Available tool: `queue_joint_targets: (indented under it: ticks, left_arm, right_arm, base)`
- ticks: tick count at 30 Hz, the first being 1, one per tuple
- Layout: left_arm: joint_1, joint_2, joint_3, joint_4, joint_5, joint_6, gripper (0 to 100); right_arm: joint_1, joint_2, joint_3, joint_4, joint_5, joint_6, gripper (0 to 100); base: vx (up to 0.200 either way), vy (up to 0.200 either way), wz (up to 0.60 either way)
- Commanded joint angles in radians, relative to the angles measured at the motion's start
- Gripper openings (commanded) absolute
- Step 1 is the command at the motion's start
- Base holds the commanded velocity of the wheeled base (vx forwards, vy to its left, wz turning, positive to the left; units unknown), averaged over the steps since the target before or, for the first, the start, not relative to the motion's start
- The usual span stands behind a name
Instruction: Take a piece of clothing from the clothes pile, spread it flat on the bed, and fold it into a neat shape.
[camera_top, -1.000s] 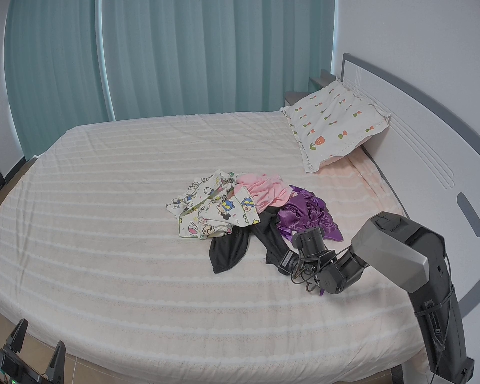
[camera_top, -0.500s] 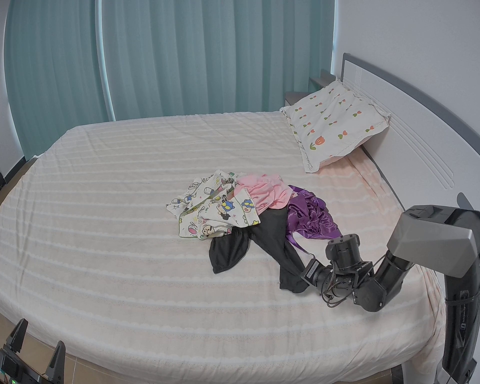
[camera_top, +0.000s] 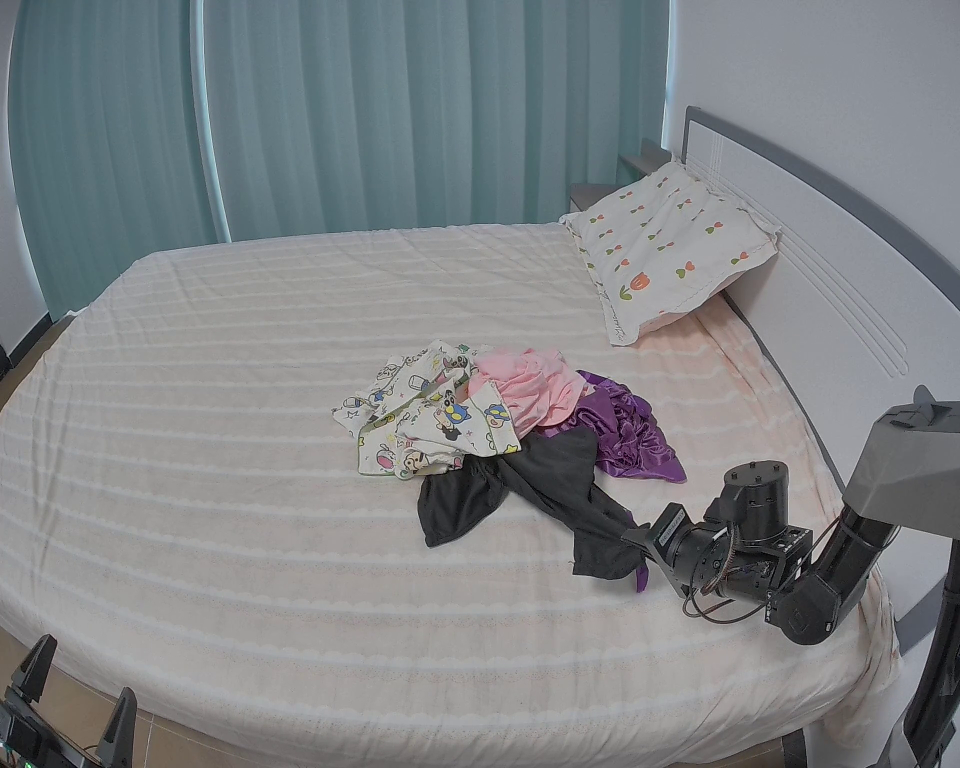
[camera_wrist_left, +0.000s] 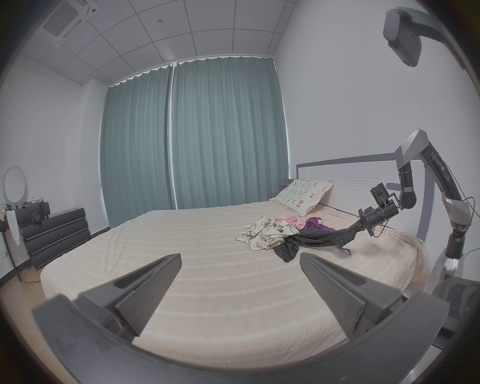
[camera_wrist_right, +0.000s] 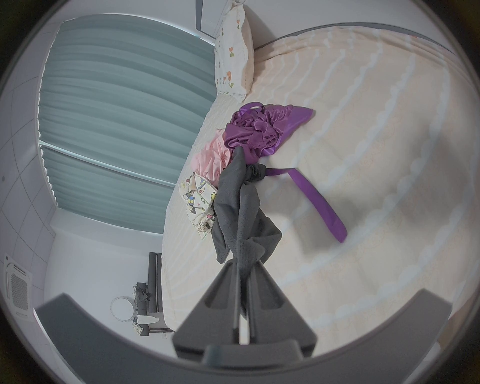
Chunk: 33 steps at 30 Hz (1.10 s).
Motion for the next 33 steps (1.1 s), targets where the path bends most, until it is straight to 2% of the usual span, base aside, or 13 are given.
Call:
queue_joint_targets:
  ticks: [1,3,4,9,10,11,13,17,20,23,27,28,33]
  left_arm:
    - [-0.003,0.051,-0.097,-0.038,-0.003,-0.072,100]
    - [-0.006,0.265,-0.332,-0.095,-0.008,-0.251,100]
    - [0.002,0.327,-0.364,-0.101,-0.016,-0.288,100]
    - [-0.027,0.507,-0.327,-0.090,-0.043,-0.164,100]
    - [-0.055,0.550,-0.289,-0.097,-0.086,-0.145,100]
    - [-0.055,0.550,-0.289,-0.097,-0.086,-0.145,100]
    - [-0.136,0.633,-0.262,-0.087,-0.149,-0.144,100]
    - [-0.234,0.838,-0.265,-0.101,-0.151,-0.145,100]
    - [-0.265,0.955,-0.271,-0.124,-0.151,-0.152,100]
    - [-0.292,1.168,-0.269,-0.236,-0.151,-0.159,100]
    - [-0.314,1.433,-0.271,-0.465,-0.146,-0.270,100]
    - [-0.338,1.512,-0.275,-0.538,-0.135,-0.343,100]
    - [-0.384,1.706,-0.367,-0.620,-0.106,-0.491,100]
  right_arm:
    - [-0.006,-0.024,0.012,-0.004,0.011,0.001,0]
    - [-0.006,-0.014,0.011,-0.004,0.014,0.005,0]
    - [-0.006,-0.010,0.011,-0.004,0.017,0.006,0]
    - [-0.017,0.013,0.012,-0.009,0.028,0.011,0]
    - [-0.023,0.013,0.015,-0.013,0.028,0.012,0]
    - [-0.023,0.013,0.015,-0.013,0.028,0.012,0]
    - [-0.021,0.015,0.024,-0.033,0.028,0.012,0]
    - [-0.018,0.029,0.029,-0.052,0.028,0.011,0]
    - [-0.018,0.035,0.031,-0.061,0.028,0.011,0]
    - [-0.017,0.053,0.032,-0.078,0.026,0.009,0]
    - [-0.018,0.056,0.041,-0.090,0.022,0.009,0]
    - [-0.017,0.056,0.046,-0.090,0.022,0.009,0]
    - [-0.013,0.058,0.046,-0.092,0.023,0.011,0]
  base:
    - [0.000,0.000,0.00]
    - [0.000,0.000,0.00]
    - [0.000,0.000,0.00]
    - [0.000,0.000,0.00]
    - [0.000,0.000,0.00]
    - [0.000,0.000,0.00]
    - [0.000,0.000,0.00]
    - [0.000,0.000,0.00]
    - [0.000,0.000,0.00]
    - [0.000,0.000,0.00]
    - [0.000,0.000,0.00]
    - [0.000,0.000,0.00]
    - [0.000,0.000,0.00]
